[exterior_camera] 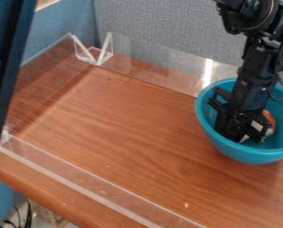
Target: Remove the mushroom from inside the blue bowl and put it on the table
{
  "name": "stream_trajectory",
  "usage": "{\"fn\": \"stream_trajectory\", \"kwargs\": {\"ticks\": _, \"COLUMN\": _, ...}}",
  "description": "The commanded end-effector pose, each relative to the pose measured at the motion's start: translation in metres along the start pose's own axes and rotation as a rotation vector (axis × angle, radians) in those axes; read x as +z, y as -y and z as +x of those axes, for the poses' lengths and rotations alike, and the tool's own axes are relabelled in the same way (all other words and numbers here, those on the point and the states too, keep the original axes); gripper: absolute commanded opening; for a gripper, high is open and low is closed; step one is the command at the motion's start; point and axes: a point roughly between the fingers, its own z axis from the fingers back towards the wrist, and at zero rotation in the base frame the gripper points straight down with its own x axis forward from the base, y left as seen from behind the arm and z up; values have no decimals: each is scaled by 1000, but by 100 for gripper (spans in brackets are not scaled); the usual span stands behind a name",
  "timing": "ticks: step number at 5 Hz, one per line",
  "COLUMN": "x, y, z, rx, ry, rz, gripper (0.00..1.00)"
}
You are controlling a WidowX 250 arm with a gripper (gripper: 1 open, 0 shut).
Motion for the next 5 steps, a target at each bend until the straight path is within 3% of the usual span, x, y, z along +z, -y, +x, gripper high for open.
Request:
{"fn": "stream_trajectory", "kwargs": {"ticks": 1, "x": 38, "y": -11, "z": -10, "rx": 20, "ry": 98, "rz": 30, "gripper": 0}}
{"fn": "stream_trajectory", "kwargs": {"ticks": 5, "x": 45, "y": -25, "z": -26, "rx": 17, "ry": 98, "rz": 46, "gripper": 0}}
